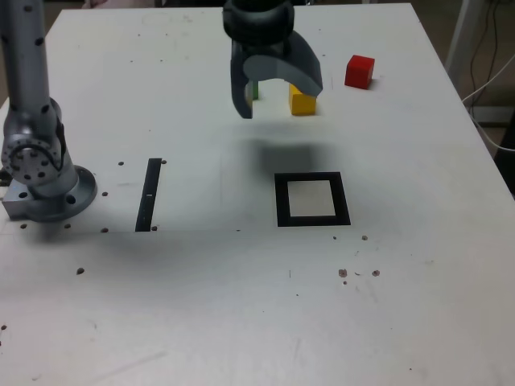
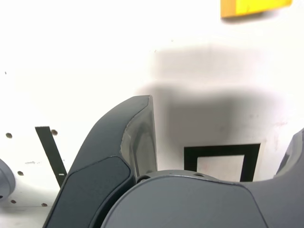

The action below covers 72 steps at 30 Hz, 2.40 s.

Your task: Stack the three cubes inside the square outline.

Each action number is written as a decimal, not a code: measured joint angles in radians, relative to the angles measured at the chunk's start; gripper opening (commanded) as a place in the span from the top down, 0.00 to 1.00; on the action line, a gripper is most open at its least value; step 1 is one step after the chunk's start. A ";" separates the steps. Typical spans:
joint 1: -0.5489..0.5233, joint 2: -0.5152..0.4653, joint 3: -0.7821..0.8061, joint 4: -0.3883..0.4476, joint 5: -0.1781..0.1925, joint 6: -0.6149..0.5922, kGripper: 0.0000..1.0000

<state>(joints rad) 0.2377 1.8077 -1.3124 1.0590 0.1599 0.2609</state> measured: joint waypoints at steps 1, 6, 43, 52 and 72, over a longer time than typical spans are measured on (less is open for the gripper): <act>0.007 0.013 -0.021 0.010 0.000 0.009 0.01; 0.034 0.077 -0.122 0.041 0.000 0.037 0.01; 0.292 0.661 -1.088 0.336 0.018 0.332 0.01; 0.298 0.689 -1.101 0.338 0.016 0.362 0.01; 0.298 0.693 -1.163 0.407 -0.045 0.712 0.01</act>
<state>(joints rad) 0.5362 2.5003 -2.4753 1.4658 0.1154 0.9727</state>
